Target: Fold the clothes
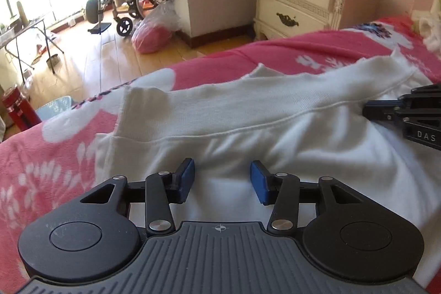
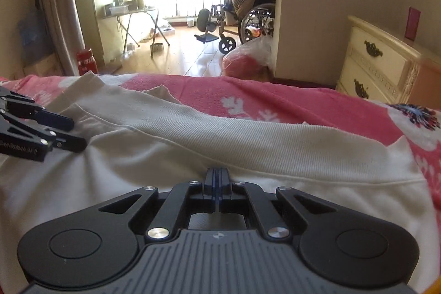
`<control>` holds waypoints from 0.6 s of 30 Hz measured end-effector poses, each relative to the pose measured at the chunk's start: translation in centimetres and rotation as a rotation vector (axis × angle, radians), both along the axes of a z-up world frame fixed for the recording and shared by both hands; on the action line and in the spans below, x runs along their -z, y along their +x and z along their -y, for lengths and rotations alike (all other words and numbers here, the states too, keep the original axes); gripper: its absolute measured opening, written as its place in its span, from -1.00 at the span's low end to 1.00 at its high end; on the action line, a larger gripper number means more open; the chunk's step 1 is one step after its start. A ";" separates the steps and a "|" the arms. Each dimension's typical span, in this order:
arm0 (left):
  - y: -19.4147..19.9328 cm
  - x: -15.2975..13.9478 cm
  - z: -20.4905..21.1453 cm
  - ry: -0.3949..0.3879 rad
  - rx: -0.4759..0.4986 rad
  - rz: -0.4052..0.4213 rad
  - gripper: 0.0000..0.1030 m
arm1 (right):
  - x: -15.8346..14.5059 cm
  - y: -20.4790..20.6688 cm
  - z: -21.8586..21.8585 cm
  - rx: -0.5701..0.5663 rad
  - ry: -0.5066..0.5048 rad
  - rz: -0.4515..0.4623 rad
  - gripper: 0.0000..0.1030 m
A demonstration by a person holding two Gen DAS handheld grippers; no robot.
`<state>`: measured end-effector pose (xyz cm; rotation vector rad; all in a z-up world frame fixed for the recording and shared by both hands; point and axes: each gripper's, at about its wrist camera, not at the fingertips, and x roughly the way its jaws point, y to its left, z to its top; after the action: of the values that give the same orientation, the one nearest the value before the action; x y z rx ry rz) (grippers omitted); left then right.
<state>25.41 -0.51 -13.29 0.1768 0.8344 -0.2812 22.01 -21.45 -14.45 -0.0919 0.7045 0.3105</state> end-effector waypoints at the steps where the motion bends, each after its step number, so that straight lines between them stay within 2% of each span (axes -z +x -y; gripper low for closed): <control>1: -0.2 -0.5 -0.2 -0.011 -0.006 0.009 -0.11 | -0.4 0.0 0.0 0.004 -0.005 0.003 -1.00; 3: -0.2 -1.5 -0.6 -0.027 0.001 0.048 -0.10 | -1.3 -0.1 0.7 0.030 -0.017 0.034 -1.00; 5: 0.6 -1.3 -0.6 0.028 -0.010 0.066 -0.10 | -0.7 0.7 1.9 0.079 -0.034 0.019 -1.00; 8: 2.6 0.8 -0.9 0.056 -0.059 0.021 -0.02 | 0.8 1.9 3.5 0.115 -0.013 -0.006 -1.00; 9: 2.6 0.6 -0.9 0.055 -0.062 0.024 -0.02 | 1.0 2.1 3.7 0.114 -0.002 -0.005 -1.00; 11: 2.3 -0.1 -0.7 0.060 -0.064 0.035 -0.05 | 0.3 2.2 3.2 0.107 -0.040 -0.004 -1.00; 15: 1.9 -1.4 -0.4 0.048 -0.047 0.079 -0.05 | -1.3 1.8 4.2 0.149 -0.029 0.038 -1.00; 17: 2.6 -0.9 0.2 0.110 -0.037 0.094 -0.04 | -0.7 2.8 5.0 0.181 -0.045 0.017 -1.00; 18: 3.3 -0.3 0.2 0.120 -0.049 0.075 -0.02 | -0.1 3.4 5.4 0.195 -0.052 0.003 -1.00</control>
<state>28.74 -0.66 -12.98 0.2766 0.7800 -0.1775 25.38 -26.82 -14.36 -0.0720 0.7128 0.1051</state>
